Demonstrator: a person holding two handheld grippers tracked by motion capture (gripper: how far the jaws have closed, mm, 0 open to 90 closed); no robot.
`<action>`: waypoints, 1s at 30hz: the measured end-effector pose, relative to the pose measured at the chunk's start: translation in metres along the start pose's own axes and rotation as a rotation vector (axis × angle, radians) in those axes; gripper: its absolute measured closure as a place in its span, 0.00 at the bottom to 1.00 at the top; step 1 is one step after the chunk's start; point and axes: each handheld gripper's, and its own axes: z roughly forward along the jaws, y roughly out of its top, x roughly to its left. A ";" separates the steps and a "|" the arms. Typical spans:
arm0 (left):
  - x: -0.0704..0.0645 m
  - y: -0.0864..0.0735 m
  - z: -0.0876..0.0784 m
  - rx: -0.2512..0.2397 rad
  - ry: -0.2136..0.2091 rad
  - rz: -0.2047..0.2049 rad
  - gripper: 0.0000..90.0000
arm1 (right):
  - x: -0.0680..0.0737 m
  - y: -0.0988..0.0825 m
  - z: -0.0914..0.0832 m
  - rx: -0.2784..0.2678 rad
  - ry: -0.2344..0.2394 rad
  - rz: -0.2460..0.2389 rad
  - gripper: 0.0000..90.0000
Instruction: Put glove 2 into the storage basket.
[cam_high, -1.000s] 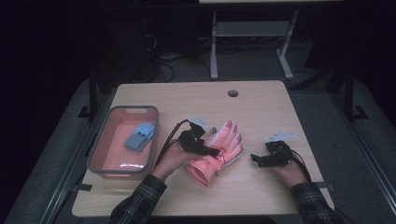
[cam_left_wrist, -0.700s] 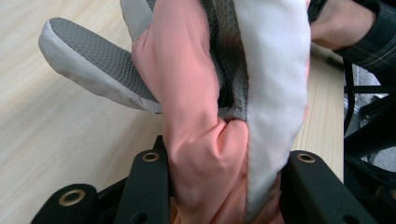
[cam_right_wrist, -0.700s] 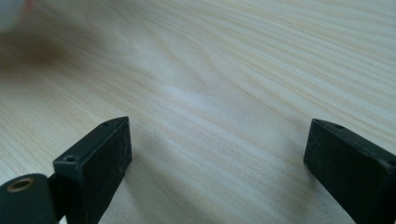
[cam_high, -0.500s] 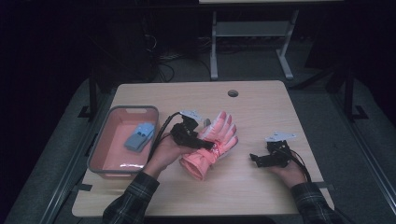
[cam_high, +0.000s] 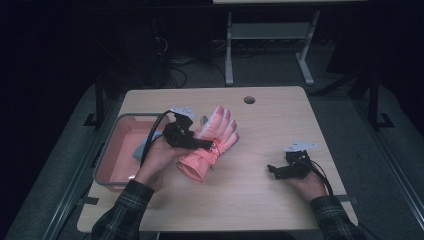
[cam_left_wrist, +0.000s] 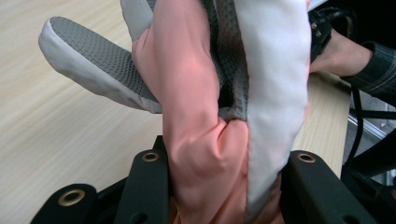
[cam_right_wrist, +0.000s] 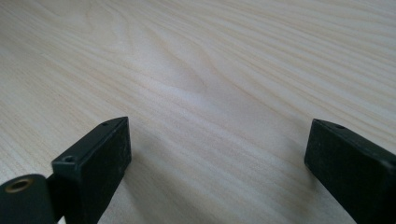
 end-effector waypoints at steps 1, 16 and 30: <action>0.001 -0.001 -0.003 -0.006 0.007 -0.007 0.71 | 0.000 0.000 0.000 0.000 0.000 0.000 0.07; 0.017 -0.004 -0.072 -0.035 0.121 -0.045 0.71 | 0.000 0.000 0.000 0.002 -0.004 0.007 0.06; 0.041 -0.027 -0.126 -0.051 0.229 -0.110 0.71 | 0.000 0.000 0.001 0.005 -0.009 0.012 0.04</action>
